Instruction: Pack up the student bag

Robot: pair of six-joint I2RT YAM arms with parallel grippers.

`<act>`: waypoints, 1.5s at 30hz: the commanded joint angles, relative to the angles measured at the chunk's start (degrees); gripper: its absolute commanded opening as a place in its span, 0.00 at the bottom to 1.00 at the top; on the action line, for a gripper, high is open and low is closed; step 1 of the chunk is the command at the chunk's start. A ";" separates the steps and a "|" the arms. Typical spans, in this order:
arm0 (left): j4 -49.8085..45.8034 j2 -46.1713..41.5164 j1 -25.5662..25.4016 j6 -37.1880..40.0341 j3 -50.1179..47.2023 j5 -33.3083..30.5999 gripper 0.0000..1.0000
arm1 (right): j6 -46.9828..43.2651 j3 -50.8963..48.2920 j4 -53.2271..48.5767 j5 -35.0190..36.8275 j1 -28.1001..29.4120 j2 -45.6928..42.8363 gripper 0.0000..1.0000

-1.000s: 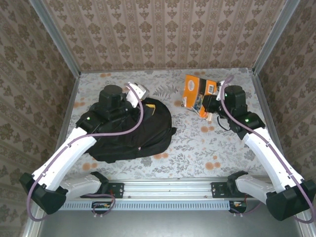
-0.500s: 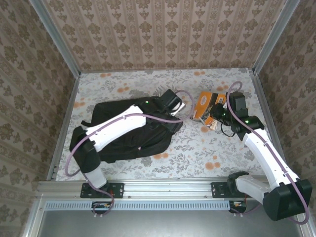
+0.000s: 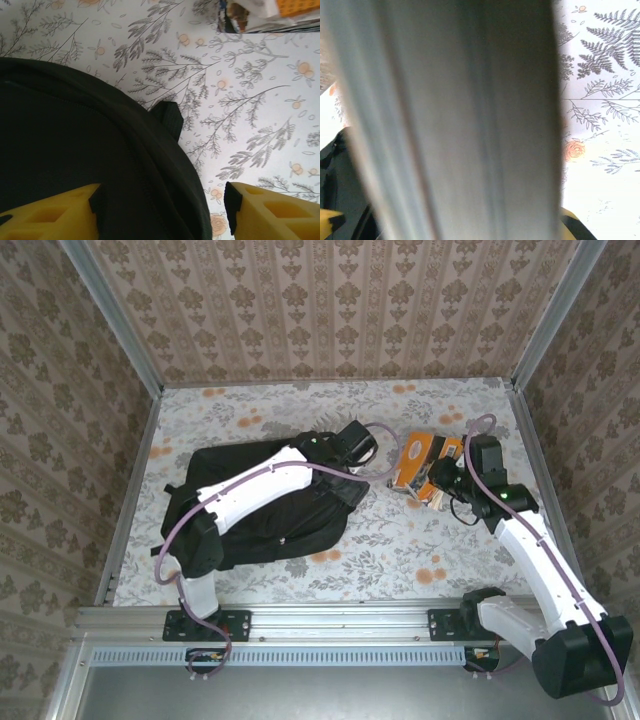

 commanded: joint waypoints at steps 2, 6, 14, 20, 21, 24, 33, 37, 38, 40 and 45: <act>-2.35 1.04 0.80 -0.53 0.23 -0.11 0.64 | 0.77 0.52 2.10 -2.50 -0.21 -1.91 0.00; -2.50 1.10 0.84 -0.62 -0.38 0.55 0.61 | 1.16 0.52 1.92 -3.38 -0.23 -1.72 0.00; -3.55 0.50 0.76 -0.10 -1.32 0.26 0.50 | 1.68 0.45 1.67 -3.67 -0.21 -2.02 0.00; -3.92 -0.39 0.90 -0.43 -2.10 1.08 0.31 | 2.57 0.53 1.48 -3.90 -0.23 -2.48 0.00; -4.13 -0.46 0.99 -0.45 -2.13 1.69 0.26 | 2.69 0.48 1.43 -3.94 -0.21 -2.59 0.00; -4.32 -1.20 1.08 -0.69 -2.11 2.50 0.12 | 3.27 0.51 1.51 -4.06 -0.23 -3.13 0.00; -1.54 -13.36 6.89 -4.62 -3.27 5.81 0.00 | 3.40 1.80 1.86 -5.80 -0.10 -4.25 0.00; 0.62 -20.54 10.17 -8.14 -6.31 9.24 0.00 | 3.61 2.71 4.54 -10.39 0.17 -4.58 0.00; 1.32 -22.89 11.06 -9.30 -7.45 10.00 0.00 | 3.58 3.38 4.88 -11.87 0.58 -4.28 0.00; 2.64 -27.17 12.82 -11.27 -9.69 11.27 0.00 | 3.78 4.95 5.07 -13.62 1.46 -3.72 0.00; 4.74 -37.18 17.60 -15.24 -15.21 14.36 0.00 | 8.08 8.41 9.08 -22.46 2.14 -2.45 0.00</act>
